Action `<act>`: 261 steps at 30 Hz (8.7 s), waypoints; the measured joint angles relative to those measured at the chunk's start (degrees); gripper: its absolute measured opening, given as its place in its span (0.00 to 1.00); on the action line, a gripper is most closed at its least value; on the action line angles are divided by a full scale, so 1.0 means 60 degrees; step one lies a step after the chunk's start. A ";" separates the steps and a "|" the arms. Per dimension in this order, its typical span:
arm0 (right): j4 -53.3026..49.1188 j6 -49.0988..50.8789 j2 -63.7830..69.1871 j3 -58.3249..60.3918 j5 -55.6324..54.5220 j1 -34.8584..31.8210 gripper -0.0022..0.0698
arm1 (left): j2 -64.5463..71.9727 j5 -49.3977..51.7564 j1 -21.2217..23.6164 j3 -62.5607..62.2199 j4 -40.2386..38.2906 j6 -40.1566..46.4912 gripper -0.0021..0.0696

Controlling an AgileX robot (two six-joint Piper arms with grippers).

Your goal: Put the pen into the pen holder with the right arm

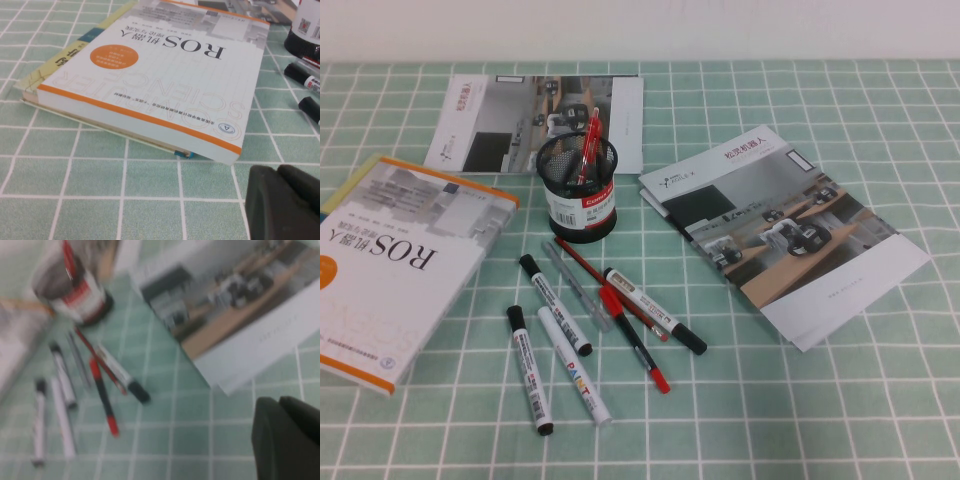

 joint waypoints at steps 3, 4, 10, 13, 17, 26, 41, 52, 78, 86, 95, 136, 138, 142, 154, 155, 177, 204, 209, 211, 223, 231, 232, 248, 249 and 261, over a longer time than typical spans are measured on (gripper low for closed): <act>-0.0521 -0.0336 0.1645 -0.1325 0.1167 0.0000 0.00 | 0.0000 0.0000 0.0000 0.0000 0.0000 0.0000 0.02; -0.0570 -0.0534 0.2159 -0.1713 0.1468 0.0000 0.00 | 0.0000 0.0000 0.0000 0.0000 0.0000 0.0000 0.02; -0.0732 -0.1234 0.4636 -0.3480 0.2407 0.0019 0.00 | 0.0000 0.0000 0.0000 0.0000 0.0000 0.0000 0.02; -0.0965 -0.1346 0.5735 -0.4313 0.2676 0.0295 0.00 | 0.0000 0.0000 0.0000 0.0000 0.0000 0.0000 0.02; -0.1345 -0.1394 0.6946 -0.5310 0.2742 0.1226 0.00 | 0.0000 0.0000 0.0000 0.0000 0.0000 0.0000 0.02; -0.1905 -0.1408 0.9650 -0.8142 0.3566 0.3274 0.00 | 0.0000 0.0000 0.0000 0.0000 0.0000 0.0000 0.02; -0.2779 -0.1530 1.3530 -1.2259 0.5790 0.4499 0.00 | 0.0000 0.0000 0.0000 0.0000 0.0000 0.0000 0.02; -0.2960 -0.2012 1.5088 -1.3213 0.5925 0.4508 0.30 | 0.0000 0.0000 0.0000 0.0000 0.0000 0.0000 0.02; -0.3918 -0.2031 1.6243 -1.4344 0.5704 0.4508 0.37 | 0.0000 0.0000 0.0000 0.0000 0.0000 0.0000 0.02; -0.4428 -0.2044 1.6265 -1.4389 0.6243 0.4523 0.21 | 0.0000 0.0000 0.0000 0.0000 0.0000 0.0000 0.02; -0.4704 -0.2044 1.6046 -1.4307 0.6574 0.4523 0.21 | 0.0000 0.0000 0.0000 0.0000 0.0000 0.0000 0.02; -0.4867 0.1013 1.2079 -0.6808 -1.2498 0.4592 0.21 | 0.0000 0.0000 0.0000 0.0000 0.0000 0.0000 0.02; -0.5100 0.1230 1.2613 -0.7408 -1.2438 0.4592 0.21 | 0.0000 0.0000 0.0000 0.0000 0.0000 0.0000 0.02; -0.5428 0.1400 1.3471 -0.8482 -1.2229 0.4592 0.21 | 0.0000 0.0000 0.0000 0.0000 0.0000 0.0000 0.02; -0.4704 0.1433 1.5140 -0.9658 -1.2107 0.4607 0.21 | 0.0000 0.0000 0.0000 0.0000 0.0000 0.0000 0.02; -0.4704 0.1433 1.5242 -0.9703 -1.2064 0.4607 0.21 | 0.0000 0.0000 0.0000 0.0000 0.0000 0.0000 0.02; -0.4486 0.1433 1.5488 -0.9841 -1.1352 0.4607 0.24 | 0.0000 0.0000 0.0000 0.0000 0.0000 0.0000 0.02; -0.8866 0.4521 1.1628 -0.9841 -0.4994 0.4844 0.04 | 0.0000 0.0000 0.0000 0.0000 0.0000 0.0000 0.02; -0.9279 0.4426 1.0115 -0.9841 -0.2231 0.5547 0.01 | 0.0000 0.0000 0.0000 0.0000 0.0000 0.0000 0.02; -0.9188 0.4092 0.9530 -0.9841 -0.1146 0.5925 0.01 | 0.0000 0.0000 0.0000 0.0000 0.0000 0.0000 0.02; -0.7431 0.3200 0.7158 -0.8872 0.2933 0.7832 0.00 | 0.0000 0.0000 0.0000 0.0000 0.0000 0.0000 0.02; -0.7207 0.3399 0.4818 -0.7024 0.3109 0.8114 0.00 | 0.0000 0.0000 0.0000 0.0000 0.0000 0.0000 0.02; -0.7249 0.3399 0.4579 -0.6814 0.3122 0.8114 0.00 | 0.0000 0.0000 0.0000 0.0000 0.0000 0.0000 0.02; -0.8202 0.4459 0.0943 -0.2162 0.1719 0.7525 0.00 | 0.0000 0.0000 0.0000 0.0000 0.0000 0.0000 0.02; -0.8218 0.4506 0.0739 -0.1844 0.1414 0.7210 0.00 | 0.0000 0.0000 0.0000 0.0000 0.0000 0.0000 0.02; -0.7920 0.4665 -0.2342 0.2118 -0.1343 0.1810 0.00 | 0.0000 0.0000 0.0000 0.0000 0.0000 0.0000 0.02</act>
